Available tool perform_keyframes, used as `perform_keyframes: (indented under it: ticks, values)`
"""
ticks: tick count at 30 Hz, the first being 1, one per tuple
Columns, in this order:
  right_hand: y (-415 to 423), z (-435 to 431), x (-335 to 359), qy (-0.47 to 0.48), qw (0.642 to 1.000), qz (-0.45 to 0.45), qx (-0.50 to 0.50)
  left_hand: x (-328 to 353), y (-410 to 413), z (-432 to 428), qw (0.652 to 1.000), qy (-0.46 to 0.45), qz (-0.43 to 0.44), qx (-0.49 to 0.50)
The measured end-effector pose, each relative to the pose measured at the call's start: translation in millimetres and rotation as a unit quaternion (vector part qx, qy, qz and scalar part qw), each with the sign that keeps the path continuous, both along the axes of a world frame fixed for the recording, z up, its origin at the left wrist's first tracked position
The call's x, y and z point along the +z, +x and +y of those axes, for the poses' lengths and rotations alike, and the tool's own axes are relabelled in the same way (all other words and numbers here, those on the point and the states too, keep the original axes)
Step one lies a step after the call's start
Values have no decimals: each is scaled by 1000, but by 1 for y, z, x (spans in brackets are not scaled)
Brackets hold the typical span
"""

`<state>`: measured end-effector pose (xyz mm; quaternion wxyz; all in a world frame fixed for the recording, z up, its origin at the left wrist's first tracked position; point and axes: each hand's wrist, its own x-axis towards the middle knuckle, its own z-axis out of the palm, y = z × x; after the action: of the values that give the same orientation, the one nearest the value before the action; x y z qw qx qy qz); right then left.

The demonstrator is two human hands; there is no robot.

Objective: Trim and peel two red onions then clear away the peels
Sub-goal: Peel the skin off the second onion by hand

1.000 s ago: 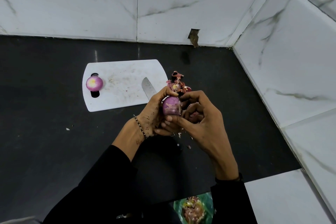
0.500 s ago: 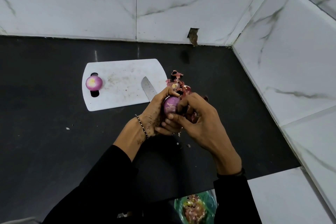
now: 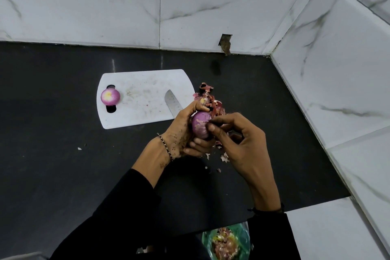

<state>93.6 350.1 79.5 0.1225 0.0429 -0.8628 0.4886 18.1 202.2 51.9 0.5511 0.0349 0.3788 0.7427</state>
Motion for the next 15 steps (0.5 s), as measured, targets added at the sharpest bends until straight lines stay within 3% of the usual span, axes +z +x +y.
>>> perform_keyframes:
  ticks: [8, 15]
  values:
    - [-4, -1, -4, 89, 995, -2, -39, 4, -2, 13, 990, -103, 38, 93]
    - [2, -9, -3, 44, 999, -20, -21, -1, -7, 18, 974, -141, 24, 175]
